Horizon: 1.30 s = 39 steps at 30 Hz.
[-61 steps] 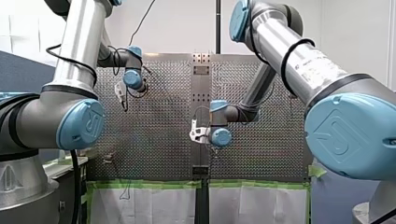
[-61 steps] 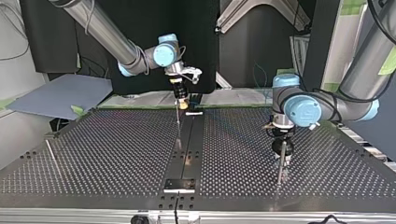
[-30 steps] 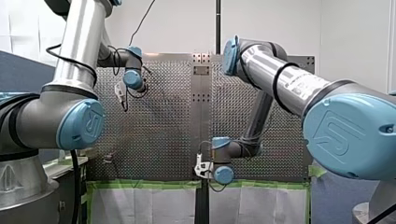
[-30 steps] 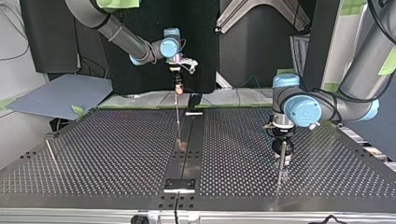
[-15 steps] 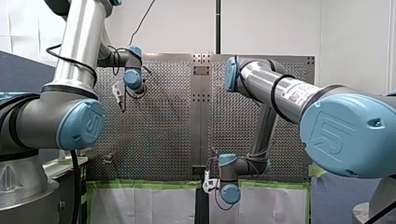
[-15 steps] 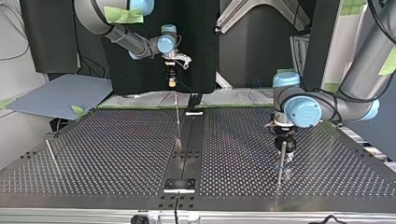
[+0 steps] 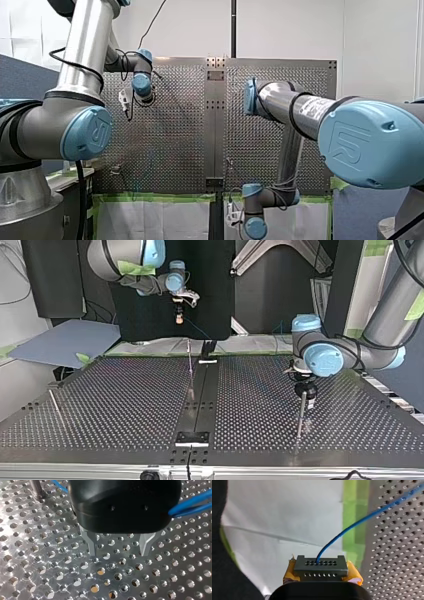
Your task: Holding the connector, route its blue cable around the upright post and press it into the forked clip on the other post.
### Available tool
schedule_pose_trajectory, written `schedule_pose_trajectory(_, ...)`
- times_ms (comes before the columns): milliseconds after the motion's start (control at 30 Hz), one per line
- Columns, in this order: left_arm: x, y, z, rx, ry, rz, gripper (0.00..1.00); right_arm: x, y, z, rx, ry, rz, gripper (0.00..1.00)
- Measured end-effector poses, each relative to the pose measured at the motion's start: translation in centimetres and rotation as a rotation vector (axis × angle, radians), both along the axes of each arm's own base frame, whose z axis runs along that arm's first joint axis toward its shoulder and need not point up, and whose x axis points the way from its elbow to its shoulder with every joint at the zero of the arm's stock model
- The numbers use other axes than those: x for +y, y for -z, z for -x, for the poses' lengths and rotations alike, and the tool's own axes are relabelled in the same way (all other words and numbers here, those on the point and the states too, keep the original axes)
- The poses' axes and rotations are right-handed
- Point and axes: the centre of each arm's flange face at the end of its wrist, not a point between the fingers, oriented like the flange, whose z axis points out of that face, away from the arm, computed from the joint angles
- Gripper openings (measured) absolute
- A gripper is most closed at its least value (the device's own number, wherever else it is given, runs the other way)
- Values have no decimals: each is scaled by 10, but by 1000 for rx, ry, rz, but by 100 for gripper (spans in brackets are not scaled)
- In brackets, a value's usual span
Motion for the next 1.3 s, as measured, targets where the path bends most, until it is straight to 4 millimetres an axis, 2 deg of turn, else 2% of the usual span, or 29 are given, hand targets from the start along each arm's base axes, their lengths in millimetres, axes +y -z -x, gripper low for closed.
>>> schedule_pose_trajectory(367, 0, -1, -1, -6, 1, 0, 84, 13, 50, 34, 26, 38, -42, 27)
schedule_pose_trajectory(700, 0, -1, -1, -10, 2, 0, 84, 21, 97, 84, 63, 96, -98, 27)
schedule_pose_trajectory(800, 0, -1, -1, -10, 2, 0, 84, 27, 107, 92, 73, 101, -112, 27)
schedule_pose_trajectory(1133, 0, -1, -1, -11, -1, -1, 84, 29, 109, 92, 83, 86, -110, 29)
schedule_pose_trajectory(1300, 0, -1, -1, -11, -1, -1, 84, 23, 98, 92, 64, 76, -94, 29)
